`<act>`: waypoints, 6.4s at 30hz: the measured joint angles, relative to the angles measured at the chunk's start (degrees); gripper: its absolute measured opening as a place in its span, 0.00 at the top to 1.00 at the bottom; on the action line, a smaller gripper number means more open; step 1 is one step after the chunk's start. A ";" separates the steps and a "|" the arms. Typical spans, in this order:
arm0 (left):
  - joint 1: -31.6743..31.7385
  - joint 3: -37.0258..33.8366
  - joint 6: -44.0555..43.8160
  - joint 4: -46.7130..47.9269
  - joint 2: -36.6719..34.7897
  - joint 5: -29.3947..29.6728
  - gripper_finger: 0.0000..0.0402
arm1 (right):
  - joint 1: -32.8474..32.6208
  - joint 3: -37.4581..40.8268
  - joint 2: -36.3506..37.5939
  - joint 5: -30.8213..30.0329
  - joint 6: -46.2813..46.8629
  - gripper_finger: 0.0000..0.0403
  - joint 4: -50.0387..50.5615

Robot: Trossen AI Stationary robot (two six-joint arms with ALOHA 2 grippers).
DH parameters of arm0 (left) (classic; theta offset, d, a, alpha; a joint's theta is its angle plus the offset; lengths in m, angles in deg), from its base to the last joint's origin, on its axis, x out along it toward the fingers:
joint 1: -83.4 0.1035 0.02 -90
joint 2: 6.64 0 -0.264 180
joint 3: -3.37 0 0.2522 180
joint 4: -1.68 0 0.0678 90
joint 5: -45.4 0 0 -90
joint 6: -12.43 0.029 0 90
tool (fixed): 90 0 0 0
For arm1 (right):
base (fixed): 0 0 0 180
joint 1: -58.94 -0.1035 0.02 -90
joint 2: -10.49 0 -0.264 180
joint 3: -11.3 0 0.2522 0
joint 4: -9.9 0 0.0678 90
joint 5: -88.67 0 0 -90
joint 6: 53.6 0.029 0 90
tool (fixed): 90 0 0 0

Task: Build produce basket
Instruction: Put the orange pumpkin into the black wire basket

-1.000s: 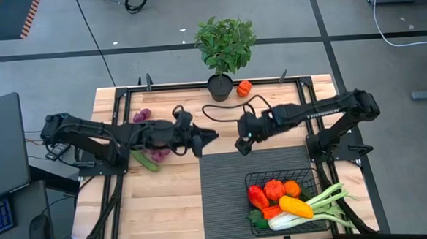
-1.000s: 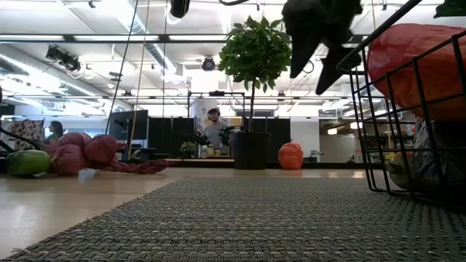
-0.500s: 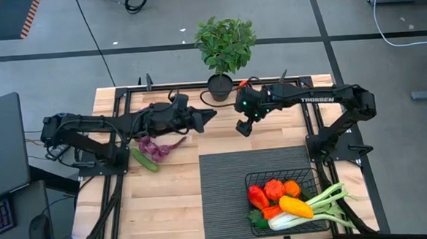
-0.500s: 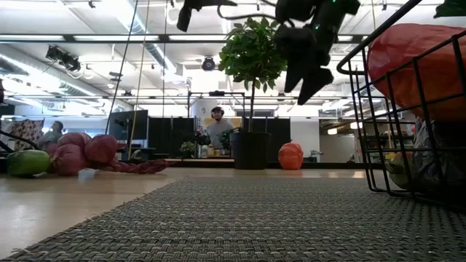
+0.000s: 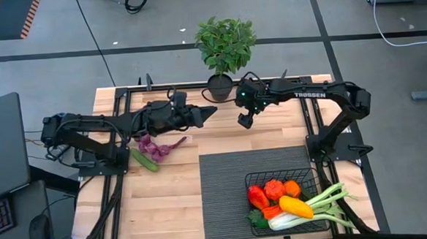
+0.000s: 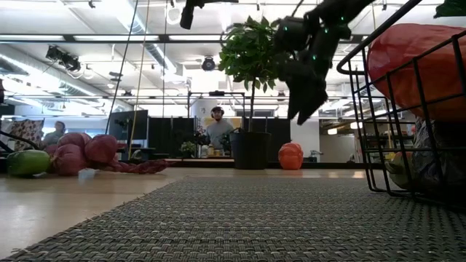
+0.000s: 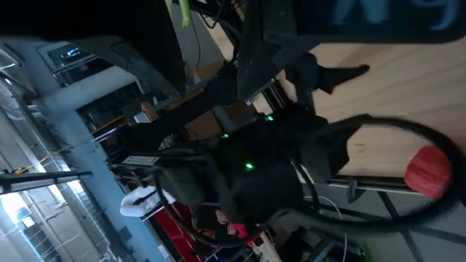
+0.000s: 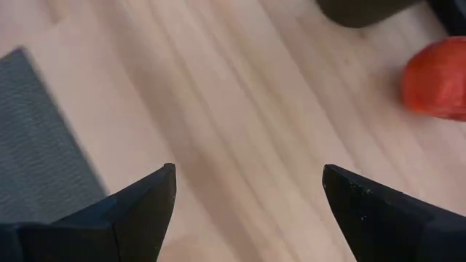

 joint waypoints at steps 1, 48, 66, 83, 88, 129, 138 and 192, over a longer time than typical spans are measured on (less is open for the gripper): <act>0.00 0.00 -0.04 -0.04 0.00 -0.01 0.67 | 0.48 0.86 0.00 -0.11 -0.34 0.13 -0.89; -15.80 -0.07 -5.60 0.32 -0.86 4.93 0.67 | 6.98 16.51 0.02 -2.92 16.01 0.01 -24.09; -11.56 -0.04 0.83 1.70 -7.82 7.39 0.67 | 7.66 16.47 0.04 -6.10 18.73 0.02 -29.73; -8.25 -0.04 -2.65 0.90 -7.85 8.46 0.67 | 8.32 16.47 0.04 -7.46 29.81 0.02 -33.38; -5.28 -0.04 -1.52 0.90 -7.85 5.16 0.67 | 8.35 16.47 0.04 -8.99 39.07 0.02 -34.35; 21.29 0.81 5.62 1.68 -10.82 -44.30 0.67 | 12.59 16.43 -5.20 -4.70 50.27 0.09 -43.13; 20.92 0.81 2.44 1.73 -10.82 -43.68 0.67 | 13.67 16.43 -7.17 -4.60 50.03 0.09 -49.37; 20.46 0.79 3.22 3.37 -10.80 -36.30 0.67 | 16.51 16.49 3.29 4.03 37.67 0.10 -16.44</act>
